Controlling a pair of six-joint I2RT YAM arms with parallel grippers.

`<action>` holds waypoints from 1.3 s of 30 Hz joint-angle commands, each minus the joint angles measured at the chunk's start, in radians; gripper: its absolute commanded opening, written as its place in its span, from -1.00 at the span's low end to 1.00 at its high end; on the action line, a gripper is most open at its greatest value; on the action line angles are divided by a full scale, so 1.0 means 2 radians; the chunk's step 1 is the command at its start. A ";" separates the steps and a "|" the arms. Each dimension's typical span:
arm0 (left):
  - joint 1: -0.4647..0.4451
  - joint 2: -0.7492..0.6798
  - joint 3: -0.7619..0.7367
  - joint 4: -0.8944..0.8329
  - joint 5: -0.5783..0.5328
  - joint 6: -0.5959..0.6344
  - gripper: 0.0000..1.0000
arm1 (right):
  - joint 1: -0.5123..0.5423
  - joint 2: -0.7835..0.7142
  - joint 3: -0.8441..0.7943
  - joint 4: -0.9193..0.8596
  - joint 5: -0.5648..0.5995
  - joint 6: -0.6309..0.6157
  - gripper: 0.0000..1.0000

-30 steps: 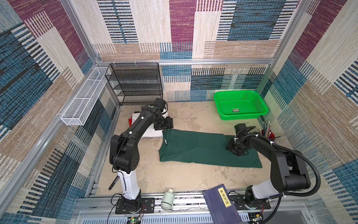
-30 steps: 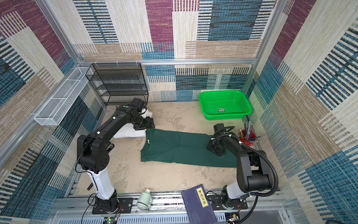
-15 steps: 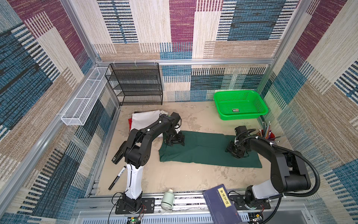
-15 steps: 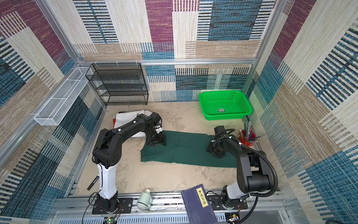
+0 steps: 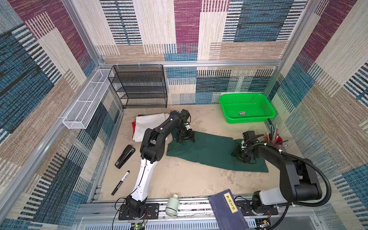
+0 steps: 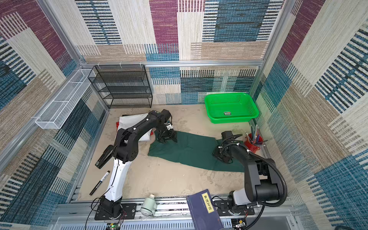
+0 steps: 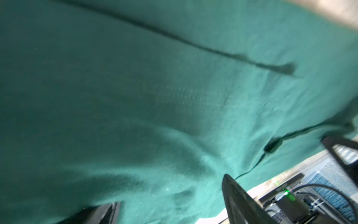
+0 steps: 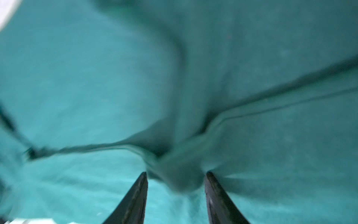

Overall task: Fold and stack the t-shirts
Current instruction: 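Rotate the green strip with both grippers so it runs from far to near, then release the strip and move both grippers to its end nearest the robot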

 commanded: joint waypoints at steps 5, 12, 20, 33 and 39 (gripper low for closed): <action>0.008 0.129 0.206 -0.006 -0.018 -0.002 0.65 | 0.055 0.021 -0.010 0.000 -0.076 -0.001 0.01; 0.024 0.160 0.231 0.133 -0.057 -0.026 0.68 | 0.156 0.078 0.024 0.016 -0.129 0.037 0.00; 0.040 0.224 0.299 0.248 -0.058 -0.082 0.69 | 0.257 0.187 0.124 0.025 -0.179 0.042 0.01; 0.068 0.193 0.293 0.384 -0.032 -0.063 0.84 | 0.318 0.227 0.288 0.000 -0.161 0.069 0.04; 0.067 0.030 0.147 0.345 -0.030 -0.020 1.00 | 0.301 0.145 0.256 -0.017 -0.092 0.091 0.04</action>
